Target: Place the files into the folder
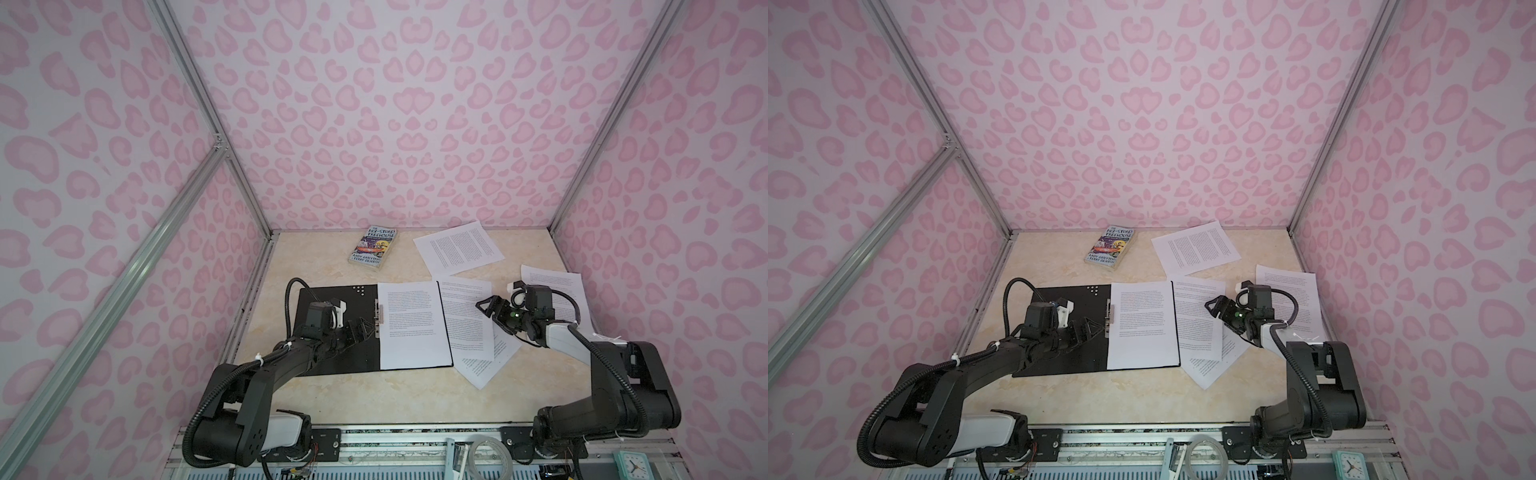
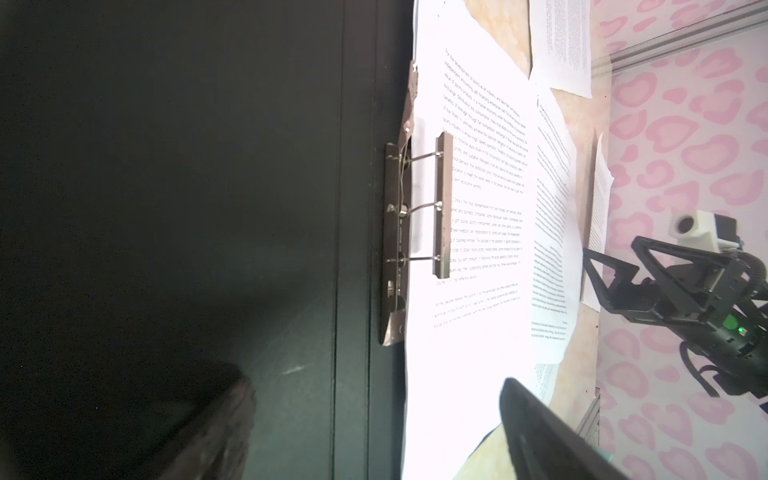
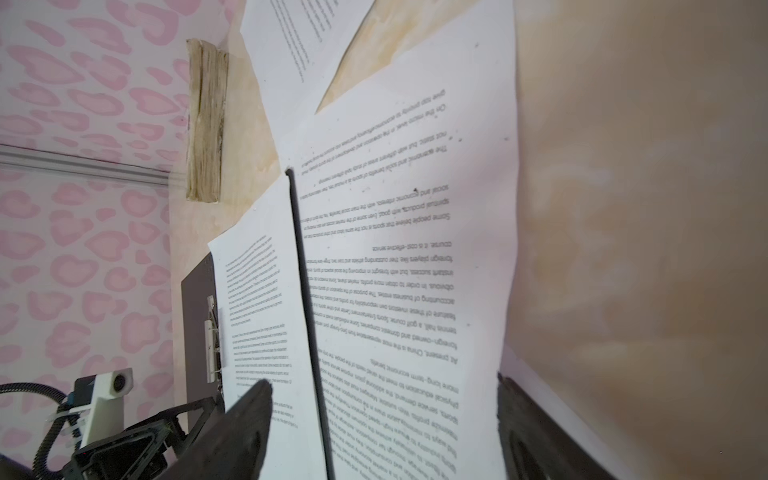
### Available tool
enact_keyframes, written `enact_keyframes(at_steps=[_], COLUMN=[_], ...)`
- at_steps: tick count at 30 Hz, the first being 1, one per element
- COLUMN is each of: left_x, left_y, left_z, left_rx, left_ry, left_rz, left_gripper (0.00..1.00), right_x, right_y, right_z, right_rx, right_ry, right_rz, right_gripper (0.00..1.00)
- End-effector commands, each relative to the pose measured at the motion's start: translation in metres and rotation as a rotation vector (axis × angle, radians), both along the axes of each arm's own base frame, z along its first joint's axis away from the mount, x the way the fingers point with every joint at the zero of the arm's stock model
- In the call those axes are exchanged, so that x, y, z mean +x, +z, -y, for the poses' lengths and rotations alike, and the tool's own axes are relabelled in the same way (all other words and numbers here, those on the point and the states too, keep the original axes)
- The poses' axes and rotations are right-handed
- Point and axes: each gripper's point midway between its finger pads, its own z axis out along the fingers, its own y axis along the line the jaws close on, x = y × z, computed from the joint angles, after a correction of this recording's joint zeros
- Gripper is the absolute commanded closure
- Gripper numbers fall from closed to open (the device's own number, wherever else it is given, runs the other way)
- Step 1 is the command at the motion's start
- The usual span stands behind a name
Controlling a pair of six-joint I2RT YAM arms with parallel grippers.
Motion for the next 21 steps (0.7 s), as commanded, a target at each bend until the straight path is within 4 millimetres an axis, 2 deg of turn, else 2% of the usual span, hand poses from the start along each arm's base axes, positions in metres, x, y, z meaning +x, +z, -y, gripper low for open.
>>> enact_keyframes(at_steps=[1, 5, 8, 11, 13, 21], left_x=[-0.020, -0.021, -0.020, -0.021, -0.020, -0.020], left_y=[-0.024, -0.024, -0.024, -0.024, -0.023, -0.023], left_z=[-0.013, -0.013, -0.013, -0.013, -0.013, -0.012], left_rx=[0.072, 0.073, 0.071, 0.072, 0.069, 0.069], left_ry=[0.037, 0.036, 0.036, 0.035, 0.036, 0.035], left_rz=[-0.126, -0.126, -0.125, -0.126, -0.124, -0.123], left_gripper=[0.06, 0.07, 0.07, 0.07, 0.07, 0.07], right_x=[0.002, 0.003, 0.001, -0.006, -0.009, -0.017], right_y=[0.015, 0.016, 0.007, -0.012, -0.019, -0.021], right_z=[-0.012, -0.018, -0.013, -0.005, -0.001, -0.009], right_rx=[0.054, 0.056, 0.024, -0.003, 0.027, 0.147], right_ry=[0.047, 0.068, 0.043, -0.003, -0.043, -0.062], right_rz=[0.046, 0.051, 0.031, -0.051, -0.058, -0.042], right_gripper=[0.16, 0.16, 0.16, 0.16, 0.17, 0.22])
